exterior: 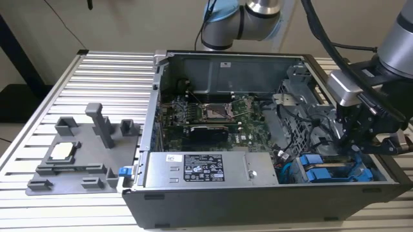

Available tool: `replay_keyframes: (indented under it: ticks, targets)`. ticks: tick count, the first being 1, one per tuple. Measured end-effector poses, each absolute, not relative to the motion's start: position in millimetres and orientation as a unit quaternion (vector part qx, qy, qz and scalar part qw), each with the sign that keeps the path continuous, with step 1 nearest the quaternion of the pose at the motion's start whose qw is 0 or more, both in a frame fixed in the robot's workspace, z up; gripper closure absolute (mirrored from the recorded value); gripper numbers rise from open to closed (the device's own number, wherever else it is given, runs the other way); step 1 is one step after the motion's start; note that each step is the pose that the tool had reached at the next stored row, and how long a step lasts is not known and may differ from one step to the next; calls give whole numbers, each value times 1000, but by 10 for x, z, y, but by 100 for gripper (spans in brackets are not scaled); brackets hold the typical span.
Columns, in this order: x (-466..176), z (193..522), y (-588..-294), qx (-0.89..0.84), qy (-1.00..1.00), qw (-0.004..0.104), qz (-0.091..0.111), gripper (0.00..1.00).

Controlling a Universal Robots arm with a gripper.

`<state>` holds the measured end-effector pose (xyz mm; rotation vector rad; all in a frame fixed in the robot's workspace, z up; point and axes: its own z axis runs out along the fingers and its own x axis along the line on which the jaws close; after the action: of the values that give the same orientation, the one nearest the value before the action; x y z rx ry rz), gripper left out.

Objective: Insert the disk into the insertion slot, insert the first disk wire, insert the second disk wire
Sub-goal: 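Insert the first disk wire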

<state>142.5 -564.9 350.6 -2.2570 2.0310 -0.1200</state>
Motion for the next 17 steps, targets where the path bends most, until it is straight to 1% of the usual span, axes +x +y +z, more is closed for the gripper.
replay_keyframes:
  ticks: [17]
  targets:
    - [1444,3399,-5650,-725,685,52,-41,81]
